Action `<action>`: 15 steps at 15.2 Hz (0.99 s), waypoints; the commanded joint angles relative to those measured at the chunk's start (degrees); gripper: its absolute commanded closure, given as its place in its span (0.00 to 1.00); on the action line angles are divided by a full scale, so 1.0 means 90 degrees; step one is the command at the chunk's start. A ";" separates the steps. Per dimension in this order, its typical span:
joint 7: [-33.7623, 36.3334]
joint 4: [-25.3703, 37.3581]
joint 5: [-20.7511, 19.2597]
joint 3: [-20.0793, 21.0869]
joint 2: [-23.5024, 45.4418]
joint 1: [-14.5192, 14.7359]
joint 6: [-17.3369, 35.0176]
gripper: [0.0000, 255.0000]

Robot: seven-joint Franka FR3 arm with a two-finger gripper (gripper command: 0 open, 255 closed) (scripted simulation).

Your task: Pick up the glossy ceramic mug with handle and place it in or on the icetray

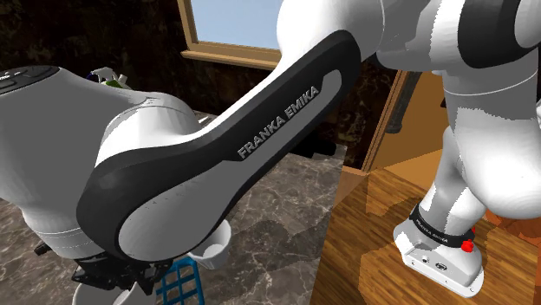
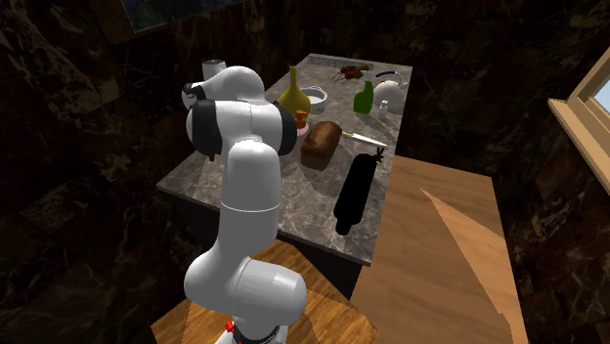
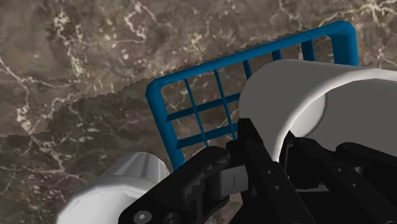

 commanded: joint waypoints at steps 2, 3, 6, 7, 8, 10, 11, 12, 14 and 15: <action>0.0000 0.0000 0.0000 0.0000 -0.0001 0.0000 0.0002 0.00; 0.0000 0.0000 0.0000 0.0000 -0.0001 0.0000 0.0003 0.00; 0.0000 0.0001 -0.0001 0.0000 0.0000 0.0000 0.0002 0.00; 0.0000 0.0001 -0.0001 0.0000 0.0000 0.0000 0.0002 0.00; -0.0036 0.0088 0.0059 0.0037 -0.0089 -0.0023 -0.0162 0.00; -0.0104 0.0298 0.0166 0.0101 -0.0245 -0.0057 -0.0503 0.00; -0.0129 0.0393 0.0204 0.0121 -0.0298 -0.0065 -0.0641 0.00; -0.0129 0.0393 0.0203 0.0122 -0.0298 -0.0065 -0.0642 0.00; -0.0129 0.0392 0.0204 0.0122 -0.0298 -0.0065 -0.0641 0.00; -0.0129 0.0393 0.0203 0.0122 -0.0298 -0.0065 -0.0641 0.00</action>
